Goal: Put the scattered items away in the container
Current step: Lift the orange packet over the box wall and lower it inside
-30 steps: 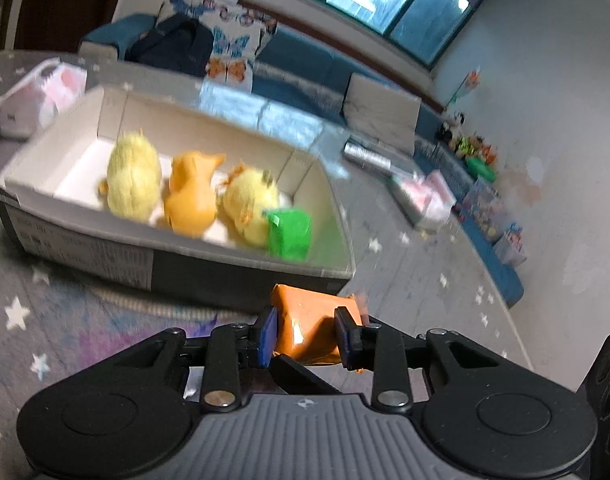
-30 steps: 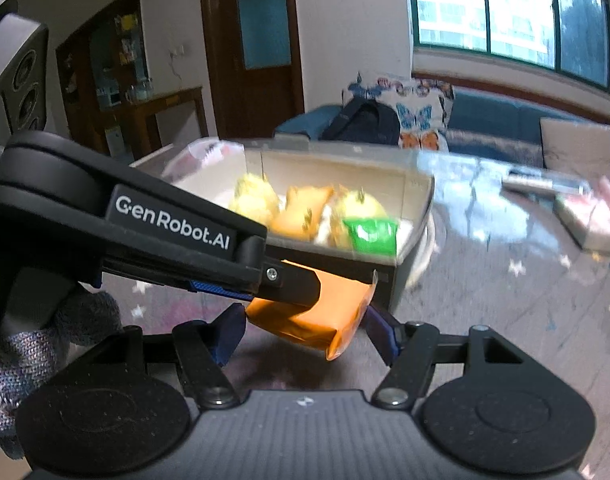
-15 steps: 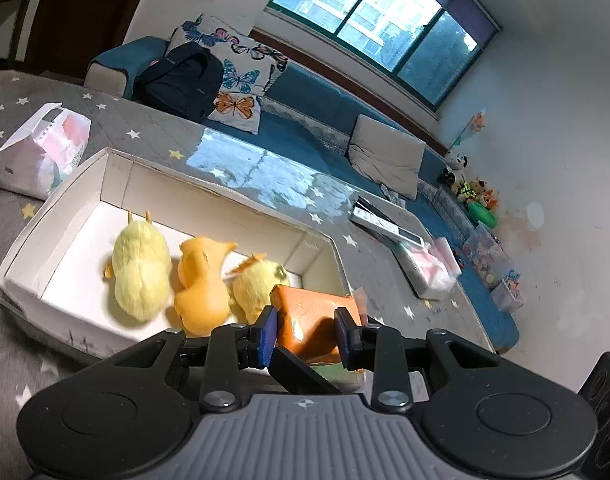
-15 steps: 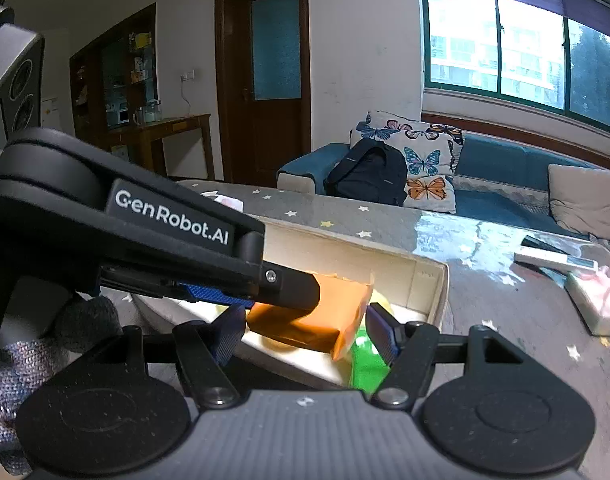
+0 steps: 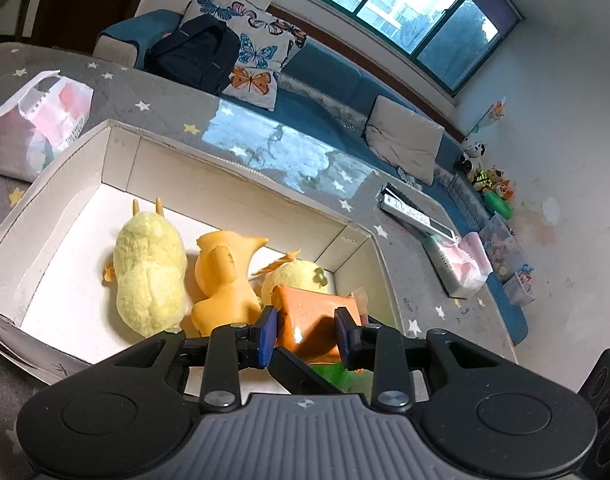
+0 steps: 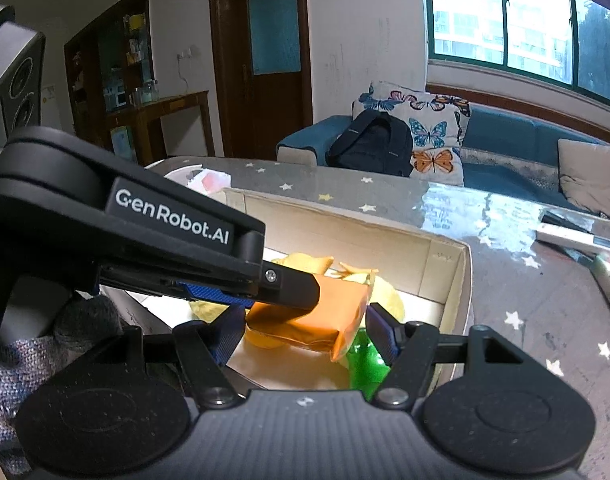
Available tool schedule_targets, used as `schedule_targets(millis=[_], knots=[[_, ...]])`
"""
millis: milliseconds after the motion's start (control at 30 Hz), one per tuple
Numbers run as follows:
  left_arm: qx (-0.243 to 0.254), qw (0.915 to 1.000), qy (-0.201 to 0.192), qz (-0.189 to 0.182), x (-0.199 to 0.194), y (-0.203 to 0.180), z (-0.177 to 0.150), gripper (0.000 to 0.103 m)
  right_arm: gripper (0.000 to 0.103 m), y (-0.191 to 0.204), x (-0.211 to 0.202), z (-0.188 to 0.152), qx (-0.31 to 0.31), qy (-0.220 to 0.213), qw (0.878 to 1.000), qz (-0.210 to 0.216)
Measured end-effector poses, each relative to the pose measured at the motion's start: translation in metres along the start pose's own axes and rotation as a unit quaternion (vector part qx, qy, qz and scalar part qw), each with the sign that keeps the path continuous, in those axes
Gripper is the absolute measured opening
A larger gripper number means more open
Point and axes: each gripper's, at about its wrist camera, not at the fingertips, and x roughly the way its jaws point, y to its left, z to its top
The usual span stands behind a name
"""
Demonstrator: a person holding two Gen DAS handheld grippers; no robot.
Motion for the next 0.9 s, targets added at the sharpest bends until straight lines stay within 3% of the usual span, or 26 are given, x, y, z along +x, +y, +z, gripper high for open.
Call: schedule_targets(millis=[900], knots=[[-0.008,0.9999,0.011,0.007,0.0041,0.0086,-0.0074,0.034,0.068,0.0030,0.0069,-0.0071,-0.002,0.013,1.000,0.000]])
